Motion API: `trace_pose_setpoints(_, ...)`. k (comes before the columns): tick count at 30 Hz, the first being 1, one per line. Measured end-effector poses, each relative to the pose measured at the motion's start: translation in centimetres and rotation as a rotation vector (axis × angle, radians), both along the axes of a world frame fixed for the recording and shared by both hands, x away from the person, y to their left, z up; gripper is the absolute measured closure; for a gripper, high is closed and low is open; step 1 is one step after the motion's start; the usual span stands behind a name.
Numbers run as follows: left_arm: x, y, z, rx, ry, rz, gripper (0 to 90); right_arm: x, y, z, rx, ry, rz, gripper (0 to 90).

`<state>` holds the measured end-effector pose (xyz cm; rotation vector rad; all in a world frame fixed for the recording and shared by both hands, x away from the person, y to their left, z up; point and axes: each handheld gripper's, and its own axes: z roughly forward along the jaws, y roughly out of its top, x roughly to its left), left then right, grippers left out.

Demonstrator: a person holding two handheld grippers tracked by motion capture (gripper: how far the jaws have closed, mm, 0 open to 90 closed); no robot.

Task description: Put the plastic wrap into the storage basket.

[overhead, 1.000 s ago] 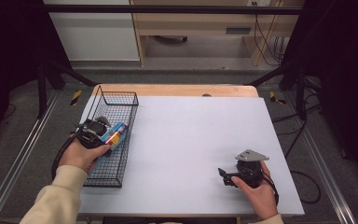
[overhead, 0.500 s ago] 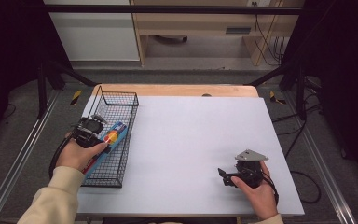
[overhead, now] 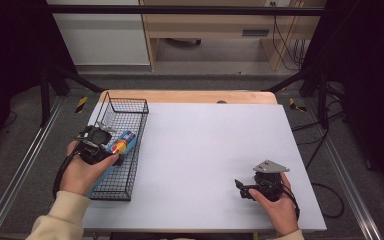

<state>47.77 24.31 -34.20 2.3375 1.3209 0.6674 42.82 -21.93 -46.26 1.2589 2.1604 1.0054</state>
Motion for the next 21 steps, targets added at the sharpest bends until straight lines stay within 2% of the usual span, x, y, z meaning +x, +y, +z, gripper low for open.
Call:
trace_pose_setpoints(5,-1.7,-1.9,0.7,-0.044,-0.07,-0.058,8.3,0.0,-0.3,0.1,-0.002,-0.014,-0.014,5.5)
trace_pose_setpoints(10,-3.5,-4.6,0.2,-0.082,-0.132,-0.141,7.2,-0.1,-0.2,0.2,-0.012,-0.018,-0.015,5.5)
trace_pose_setpoints(11,-3.7,-5.0,0.2,-0.09,-0.135,-0.147,7.1,-0.1,-0.1,0.2,-0.003,-0.003,-0.018,5.5)
trace_pose_setpoints(14,-4.6,-6.4,0.3,-0.099,-0.17,-0.181,7.0,-0.1,-0.2,0.2,-0.014,-0.013,-0.015,5.5)
trace_pose_setpoints(21,-5.5,-9.5,0.2,-0.104,-0.196,-0.26,6.5,-0.1,-0.1,0.2,-0.026,-0.025,-0.01,5.5)
